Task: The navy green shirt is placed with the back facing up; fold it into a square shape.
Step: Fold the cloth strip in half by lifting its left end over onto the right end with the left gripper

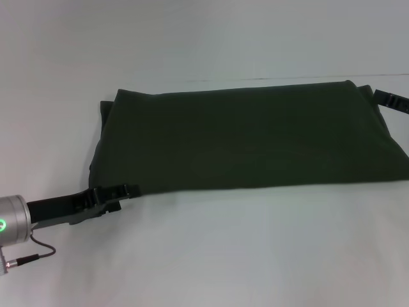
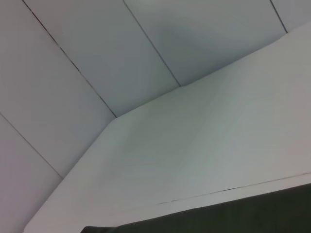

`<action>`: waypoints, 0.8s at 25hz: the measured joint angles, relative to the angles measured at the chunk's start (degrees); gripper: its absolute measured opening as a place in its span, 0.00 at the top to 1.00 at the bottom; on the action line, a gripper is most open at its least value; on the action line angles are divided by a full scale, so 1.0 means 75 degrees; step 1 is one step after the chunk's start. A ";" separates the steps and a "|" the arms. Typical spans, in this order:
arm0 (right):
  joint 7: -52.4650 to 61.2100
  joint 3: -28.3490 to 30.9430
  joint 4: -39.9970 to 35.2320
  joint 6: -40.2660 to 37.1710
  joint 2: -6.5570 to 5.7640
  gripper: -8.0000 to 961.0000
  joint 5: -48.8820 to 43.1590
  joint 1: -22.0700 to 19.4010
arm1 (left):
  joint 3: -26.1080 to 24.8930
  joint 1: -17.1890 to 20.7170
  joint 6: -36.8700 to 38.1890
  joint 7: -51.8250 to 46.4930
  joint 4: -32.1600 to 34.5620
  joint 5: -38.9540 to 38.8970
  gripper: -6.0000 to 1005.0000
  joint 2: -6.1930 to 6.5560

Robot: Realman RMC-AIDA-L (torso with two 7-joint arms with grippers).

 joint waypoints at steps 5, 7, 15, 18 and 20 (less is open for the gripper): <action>-0.0007 -0.0003 0.0023 0.0150 -0.0009 0.19 0.0003 0.0000 | 0.0002 -0.0058 -0.0246 -0.0114 -0.0010 0.0126 0.24 0.0012; -0.0010 -0.0008 0.0030 0.0186 -0.0008 0.19 0.0004 -0.0001 | 0.0002 -0.0065 -0.0322 -0.0131 -0.0010 0.0138 0.24 0.0013; -0.0014 -0.0006 0.0036 0.0212 0.0001 0.20 0.0005 -0.0001 | 0.0021 -0.0113 -0.0478 -0.0221 -0.0019 0.0239 0.24 0.0044; -0.0016 -0.0003 0.0041 0.0219 -0.0003 0.20 0.0009 -0.0001 | 0.0034 -0.0114 -0.0496 -0.0250 -0.0022 0.0316 0.24 0.0048; -0.0017 -0.0001 0.0041 0.0220 -0.0004 0.20 0.0013 -0.0001 | 0.0039 -0.0126 -0.0548 -0.0290 -0.0022 0.0396 0.24 0.0055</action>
